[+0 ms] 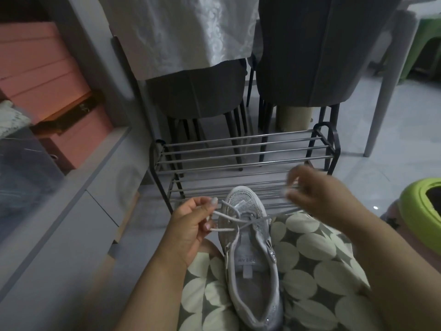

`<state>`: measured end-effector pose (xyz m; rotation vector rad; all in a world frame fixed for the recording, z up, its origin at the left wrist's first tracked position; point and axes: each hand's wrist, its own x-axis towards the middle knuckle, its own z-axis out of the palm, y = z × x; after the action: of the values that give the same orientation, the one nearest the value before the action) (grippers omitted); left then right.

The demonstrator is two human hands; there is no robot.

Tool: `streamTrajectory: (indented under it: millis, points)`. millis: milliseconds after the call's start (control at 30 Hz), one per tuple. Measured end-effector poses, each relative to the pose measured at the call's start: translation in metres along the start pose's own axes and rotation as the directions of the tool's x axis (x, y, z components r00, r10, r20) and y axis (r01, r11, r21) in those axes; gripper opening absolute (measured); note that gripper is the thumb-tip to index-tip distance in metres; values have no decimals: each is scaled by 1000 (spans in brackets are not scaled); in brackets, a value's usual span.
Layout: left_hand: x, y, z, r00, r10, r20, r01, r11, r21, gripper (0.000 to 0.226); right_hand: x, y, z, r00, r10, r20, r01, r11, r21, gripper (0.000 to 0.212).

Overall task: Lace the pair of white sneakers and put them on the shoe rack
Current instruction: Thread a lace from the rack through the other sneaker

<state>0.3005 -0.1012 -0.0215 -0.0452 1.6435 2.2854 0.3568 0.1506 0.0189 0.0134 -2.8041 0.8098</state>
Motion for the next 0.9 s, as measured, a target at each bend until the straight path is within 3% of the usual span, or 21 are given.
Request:
streamTrajectory:
  millis: [67, 133, 200, 233, 300, 367, 433, 500, 667, 800, 900]
  points:
    - [-1, -1, 3, 1000, 5, 0, -5, 999, 43, 23, -4, -6, 12, 955, -51, 292, 144, 940, -309, 15]
    - [-1, -1, 5, 1000, 19, -18, -18, 997, 69, 15, -4, -3, 22, 945, -81, 317, 184, 933, -310, 11]
    - [-3, -2, 5, 999, 31, -35, -27, 994, 108, 8, -1, 2, 24, 977, -68, 201, 66, 998, 19, 16]
    - [-4, -3, 4, 999, 31, -38, -26, 992, 126, 7, 0, 2, 25, 987, -22, 161, -19, 969, 247, 19]
    - [-6, -6, 4, 999, 20, -29, -15, 987, 158, 9, -1, 0, 30, 981, 51, 187, -160, 757, 633, 25]
    - [-7, -6, 4, 1000, 0, -17, 3, 983, 185, 11, -3, -4, 36, 962, -4, 272, -244, 424, 872, 25]
    - [-8, -6, 4, 1000, -17, -3, 17, 981, 192, 16, -1, -6, 34, 968, -71, 242, -238, 58, 969, 25]
    - [-10, -6, 5, 998, -39, 42, 30, 980, 199, 21, 2, -7, 29, 981, -14, 192, -192, -146, 970, 33]
    - [-12, -8, 6, 995, -41, 86, 22, 977, 211, 15, 2, -14, 28, 984, 84, 160, -141, -199, 970, 33]
    - [-12, -11, 7, 991, 40, 126, -77, 951, 300, 11, 2, -14, 22, 986, 124, 113, -82, -226, 971, 36]
    - [-15, -12, 7, 967, -34, 251, -67, 921, 385, 45, 0, -15, 20, 987, 151, 57, -24, -212, 977, 41]
